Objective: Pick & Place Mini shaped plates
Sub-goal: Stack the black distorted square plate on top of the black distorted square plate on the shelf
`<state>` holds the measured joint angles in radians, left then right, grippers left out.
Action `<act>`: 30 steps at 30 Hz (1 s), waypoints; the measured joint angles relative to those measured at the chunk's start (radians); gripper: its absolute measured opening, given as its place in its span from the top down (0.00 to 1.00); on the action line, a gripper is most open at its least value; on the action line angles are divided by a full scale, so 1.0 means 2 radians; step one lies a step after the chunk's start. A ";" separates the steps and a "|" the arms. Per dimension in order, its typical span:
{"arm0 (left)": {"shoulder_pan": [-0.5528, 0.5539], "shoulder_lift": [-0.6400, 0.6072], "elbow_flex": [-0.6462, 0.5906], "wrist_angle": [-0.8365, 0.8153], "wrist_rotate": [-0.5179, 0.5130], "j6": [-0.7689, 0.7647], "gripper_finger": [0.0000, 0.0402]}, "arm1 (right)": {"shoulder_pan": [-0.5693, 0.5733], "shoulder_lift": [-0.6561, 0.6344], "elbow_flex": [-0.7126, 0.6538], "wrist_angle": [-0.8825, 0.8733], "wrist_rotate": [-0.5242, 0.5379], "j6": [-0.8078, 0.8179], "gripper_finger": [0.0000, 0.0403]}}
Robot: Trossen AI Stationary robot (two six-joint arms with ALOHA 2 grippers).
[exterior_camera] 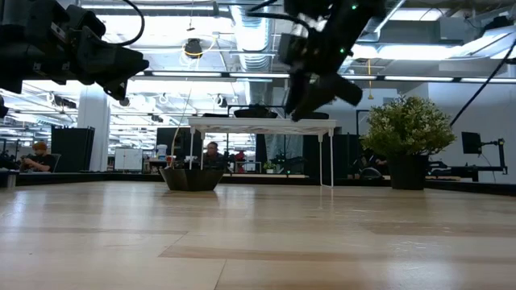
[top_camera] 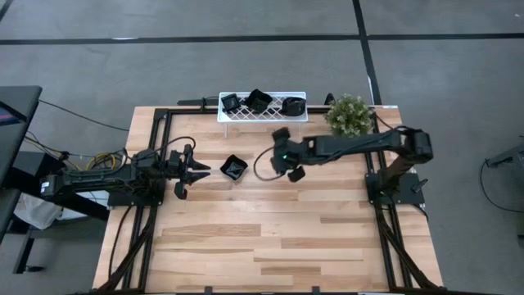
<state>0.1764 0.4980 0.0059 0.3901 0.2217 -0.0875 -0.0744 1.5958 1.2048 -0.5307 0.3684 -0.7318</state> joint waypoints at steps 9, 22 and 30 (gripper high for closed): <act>0.000 0.000 0.000 0.006 0.000 0.000 0.76 | 0.011 0.107 0.000 0.137 -0.065 -0.099 0.69; 0.000 0.000 0.000 0.015 0.000 0.000 0.76 | 0.012 0.191 0.070 0.181 -0.170 -0.180 0.68; 0.000 0.004 0.000 0.023 0.000 0.000 0.76 | 0.007 0.233 0.122 0.174 -0.185 -0.202 0.68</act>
<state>0.1764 0.5067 0.0059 0.4362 0.2215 -0.0873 -0.0612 2.0624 1.4491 -0.1835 -0.0019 -1.1358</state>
